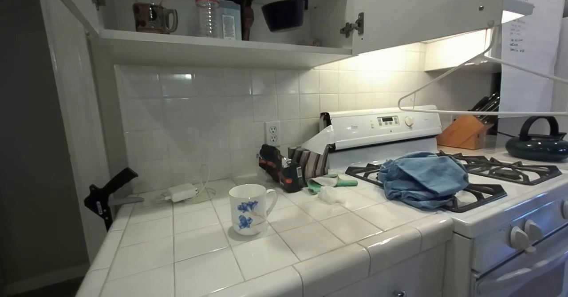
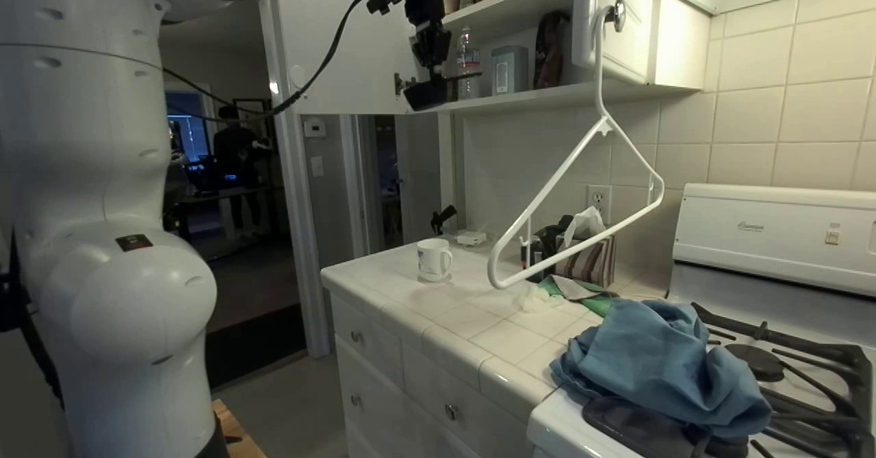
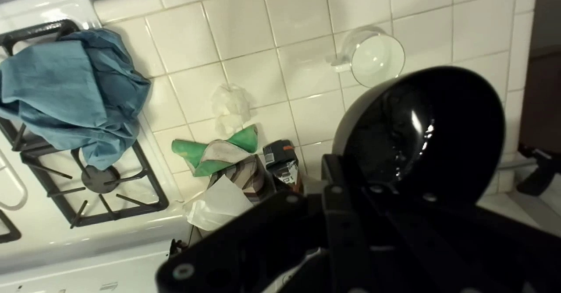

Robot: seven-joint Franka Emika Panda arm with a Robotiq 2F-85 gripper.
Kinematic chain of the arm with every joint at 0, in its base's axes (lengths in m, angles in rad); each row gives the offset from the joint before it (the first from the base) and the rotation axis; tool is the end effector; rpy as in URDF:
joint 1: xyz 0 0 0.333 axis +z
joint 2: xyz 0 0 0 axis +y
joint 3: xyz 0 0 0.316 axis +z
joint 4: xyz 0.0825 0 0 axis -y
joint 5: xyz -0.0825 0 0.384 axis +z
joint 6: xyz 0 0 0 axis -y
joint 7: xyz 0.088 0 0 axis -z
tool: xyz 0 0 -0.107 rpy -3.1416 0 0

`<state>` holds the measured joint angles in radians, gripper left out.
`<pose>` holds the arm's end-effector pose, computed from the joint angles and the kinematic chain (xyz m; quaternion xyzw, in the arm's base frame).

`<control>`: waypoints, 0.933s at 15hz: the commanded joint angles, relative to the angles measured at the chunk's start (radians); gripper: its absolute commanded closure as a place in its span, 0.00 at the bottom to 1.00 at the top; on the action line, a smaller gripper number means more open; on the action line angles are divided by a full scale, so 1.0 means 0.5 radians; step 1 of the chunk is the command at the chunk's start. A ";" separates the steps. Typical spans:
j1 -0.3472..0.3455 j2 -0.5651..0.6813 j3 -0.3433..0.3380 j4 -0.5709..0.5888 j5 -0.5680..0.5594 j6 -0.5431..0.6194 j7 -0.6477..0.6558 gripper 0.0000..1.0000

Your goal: Put the black pot in the top cabinet

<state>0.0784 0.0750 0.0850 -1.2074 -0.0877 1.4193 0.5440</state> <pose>0.5469 0.0769 0.7368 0.9770 -0.1983 0.0779 0.0135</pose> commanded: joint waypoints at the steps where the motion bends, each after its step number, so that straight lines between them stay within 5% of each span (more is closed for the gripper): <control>1: -0.033 0.239 -0.078 0.492 0.167 -0.160 0.242 0.99; 8: -0.120 0.608 -0.217 1.060 0.370 -0.103 0.770 0.99; 9: -0.109 0.434 -0.200 0.786 0.280 -0.078 0.601 0.97; 14: -0.117 0.568 -0.204 0.961 0.297 -0.078 0.720 0.99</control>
<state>0.0201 0.3592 -0.0171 -0.7266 0.0608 1.3805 0.9043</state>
